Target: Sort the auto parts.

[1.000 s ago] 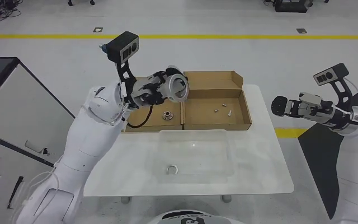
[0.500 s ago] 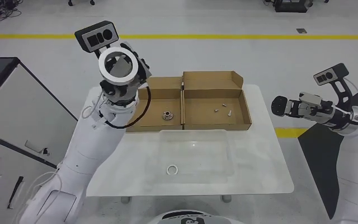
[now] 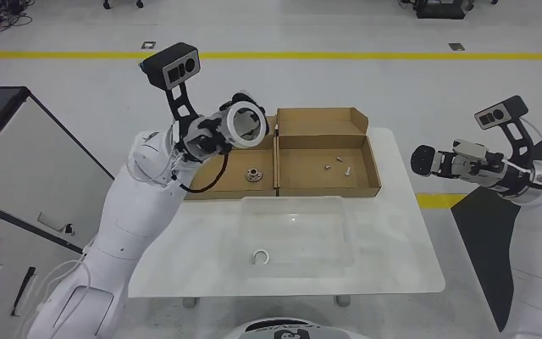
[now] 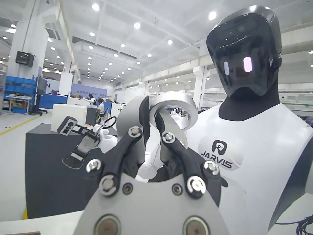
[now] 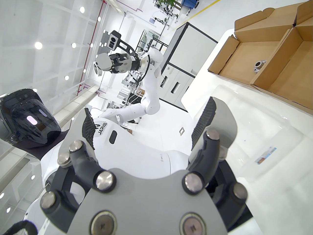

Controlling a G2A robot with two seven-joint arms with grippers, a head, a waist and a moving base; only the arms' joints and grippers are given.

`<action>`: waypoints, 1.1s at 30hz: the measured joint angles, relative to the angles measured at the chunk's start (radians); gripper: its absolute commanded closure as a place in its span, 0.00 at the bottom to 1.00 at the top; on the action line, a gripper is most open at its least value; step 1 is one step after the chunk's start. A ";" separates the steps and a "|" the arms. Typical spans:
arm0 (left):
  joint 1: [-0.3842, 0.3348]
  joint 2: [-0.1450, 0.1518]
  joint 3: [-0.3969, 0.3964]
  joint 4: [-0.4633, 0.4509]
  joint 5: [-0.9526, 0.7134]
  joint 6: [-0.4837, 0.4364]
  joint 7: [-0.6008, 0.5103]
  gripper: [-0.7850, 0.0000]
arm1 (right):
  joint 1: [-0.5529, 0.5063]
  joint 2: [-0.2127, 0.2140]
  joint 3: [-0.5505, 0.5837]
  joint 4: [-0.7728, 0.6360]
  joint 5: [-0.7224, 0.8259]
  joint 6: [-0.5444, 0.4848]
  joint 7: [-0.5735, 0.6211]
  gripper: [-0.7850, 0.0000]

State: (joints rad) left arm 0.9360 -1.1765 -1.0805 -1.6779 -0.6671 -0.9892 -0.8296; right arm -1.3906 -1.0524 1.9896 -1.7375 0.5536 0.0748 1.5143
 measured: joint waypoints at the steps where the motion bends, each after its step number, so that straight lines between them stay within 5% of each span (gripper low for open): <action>1: 0.002 -0.002 0.002 -0.003 -0.016 -0.005 0.007 1.00 | 0.000 0.000 0.000 0.000 0.000 0.000 0.000 0.00; 10: 0.003 -0.011 0.025 -0.038 -0.248 -0.016 0.014 1.00 | 0.000 0.000 0.000 0.000 0.000 0.000 0.000 0.00; 25: 0.000 -0.011 0.013 -0.041 -0.243 0.000 -0.001 1.00 | 0.000 0.000 0.000 0.000 0.000 0.000 0.000 0.00; 33: 0.017 0.000 -0.049 -0.045 0.044 0.144 0.007 1.00 | 0.000 0.000 0.000 0.000 0.000 0.000 0.000 0.00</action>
State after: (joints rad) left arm 0.9532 -1.1769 -1.1296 -1.7228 -0.6229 -0.8453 -0.8221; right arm -1.3906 -1.0524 1.9896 -1.7375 0.5536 0.0748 1.5143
